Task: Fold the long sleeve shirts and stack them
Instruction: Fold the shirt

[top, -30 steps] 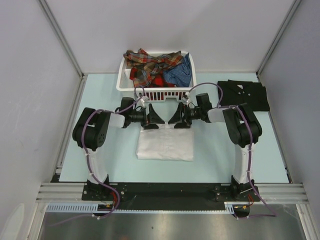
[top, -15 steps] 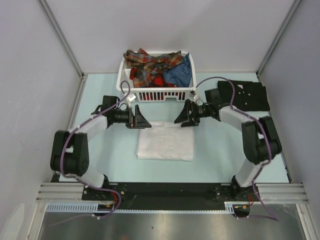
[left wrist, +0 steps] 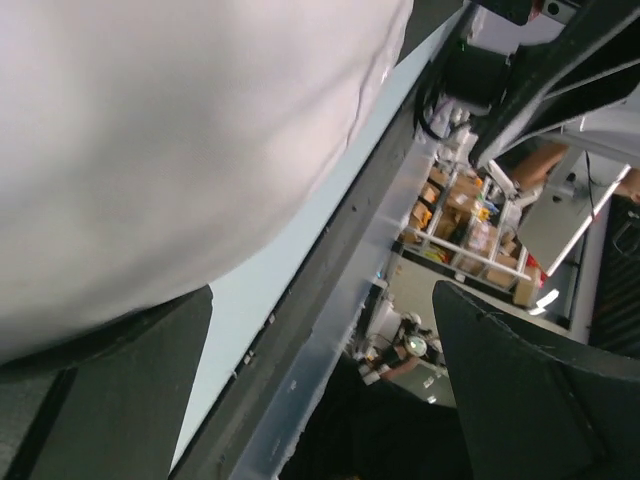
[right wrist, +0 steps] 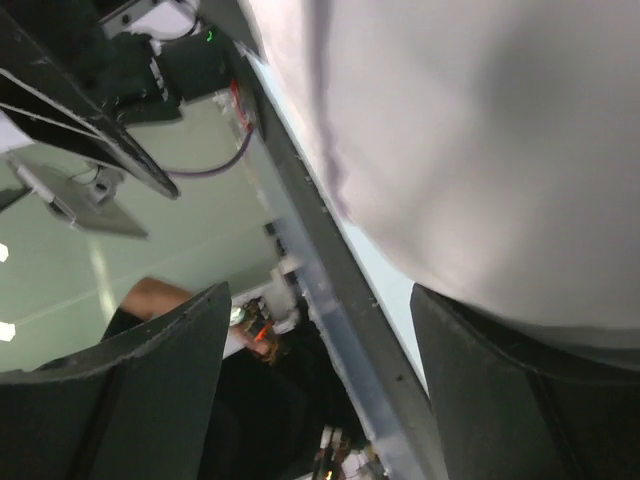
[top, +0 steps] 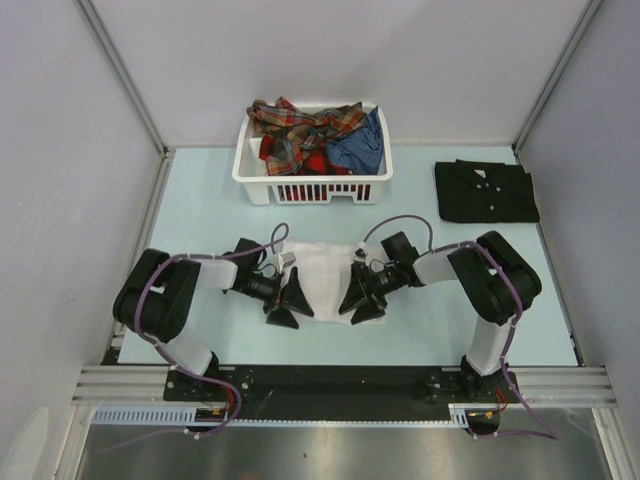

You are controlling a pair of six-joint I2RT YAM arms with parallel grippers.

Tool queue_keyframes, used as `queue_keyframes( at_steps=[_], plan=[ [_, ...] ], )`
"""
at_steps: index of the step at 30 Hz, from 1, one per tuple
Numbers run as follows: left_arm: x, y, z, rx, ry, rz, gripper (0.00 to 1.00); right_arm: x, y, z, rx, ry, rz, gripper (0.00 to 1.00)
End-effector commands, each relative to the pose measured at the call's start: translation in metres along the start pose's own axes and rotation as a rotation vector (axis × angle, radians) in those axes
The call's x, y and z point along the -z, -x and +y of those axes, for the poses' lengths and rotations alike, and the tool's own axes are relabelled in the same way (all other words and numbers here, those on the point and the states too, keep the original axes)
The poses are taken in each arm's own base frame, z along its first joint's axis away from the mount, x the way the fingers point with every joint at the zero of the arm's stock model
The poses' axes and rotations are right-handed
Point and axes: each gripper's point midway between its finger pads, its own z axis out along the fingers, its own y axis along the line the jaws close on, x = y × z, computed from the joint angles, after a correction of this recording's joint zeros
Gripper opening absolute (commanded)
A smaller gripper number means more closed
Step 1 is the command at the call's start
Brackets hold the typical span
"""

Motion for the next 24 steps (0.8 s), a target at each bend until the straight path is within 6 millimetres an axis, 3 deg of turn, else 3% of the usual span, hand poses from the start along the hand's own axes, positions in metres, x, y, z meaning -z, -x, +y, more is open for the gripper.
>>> queue_keyframes(
  at_steps=[1, 2, 3, 6, 7, 9, 10, 12, 13, 14, 16, 18, 19, 21, 22, 23, 24],
  plan=[
    [0.015, 0.041, -0.009, -0.141, 0.032, -0.077, 0.99, 0.025, 0.019, -0.060, -0.114, -0.198, -0.064, 0.78],
    [0.019, 0.043, -0.021, -0.171, 0.002, -0.078, 1.00, 0.029, 0.027, -0.059, -0.107, -0.212, -0.075, 0.77],
    [0.029, 0.051, -0.041, -0.264, -0.019, -0.116, 0.99, 0.038, 0.025, -0.065, -0.125, -0.247, -0.070, 0.77],
    [0.050, 0.063, -0.071, -0.421, -0.011, -0.180, 0.99, 0.053, 0.021, -0.070, -0.102, -0.296, -0.065, 0.77],
    [0.066, 0.068, -0.091, -0.504, 0.001, -0.232, 0.99, 0.057, 0.020, -0.072, -0.088, -0.309, -0.059, 0.76],
    [0.087, 0.083, -0.094, -0.612, 0.114, -0.321, 0.99, 0.070, 0.022, -0.077, -0.080, -0.365, -0.051, 0.76],
    [0.101, 0.084, -0.108, -0.683, 0.161, -0.382, 0.99, 0.084, 0.032, -0.082, -0.040, -0.386, -0.078, 0.75],
    [0.123, 0.094, -0.111, -0.763, 0.290, -0.470, 1.00, 0.103, 0.046, -0.086, 0.001, -0.450, -0.109, 0.74],
    [0.140, 0.105, -0.107, -0.776, 0.411, -0.540, 0.99, 0.118, 0.071, -0.076, 0.101, -0.472, -0.150, 0.73],
    [0.154, 0.105, -0.116, -0.825, 0.463, -0.598, 0.99, 0.124, 0.079, -0.068, 0.154, -0.481, -0.161, 0.73],
    [0.185, 0.118, -0.117, -0.827, 0.613, -0.732, 1.00, 0.138, 0.099, -0.034, 0.272, -0.466, -0.211, 0.72],
    [0.211, 0.122, -0.132, -0.835, 0.662, -0.869, 1.00, 0.139, 0.099, -0.011, 0.361, -0.473, -0.214, 0.71],
    [0.224, 0.126, -0.132, -0.812, 0.712, -0.940, 0.99, 0.137, 0.095, -0.009, 0.352, -0.478, -0.215, 0.72],
    [0.229, 0.127, -0.150, -0.890, 0.683, -0.971, 0.99, 0.135, 0.089, -0.004, 0.269, -0.432, -0.245, 0.72],
    [0.218, 0.122, -0.159, -0.984, 0.636, -0.890, 1.00, 0.137, 0.083, -0.002, 0.254, -0.416, -0.267, 0.73],
    [0.199, 0.110, -0.172, -1.115, 0.533, -0.780, 0.99, 0.135, 0.071, -0.012, 0.187, -0.408, -0.276, 0.73],
    [0.183, 0.106, -0.173, -1.131, 0.507, -0.715, 0.99, 0.136, 0.068, -0.015, 0.173, -0.401, -0.289, 0.72]
  ],
)
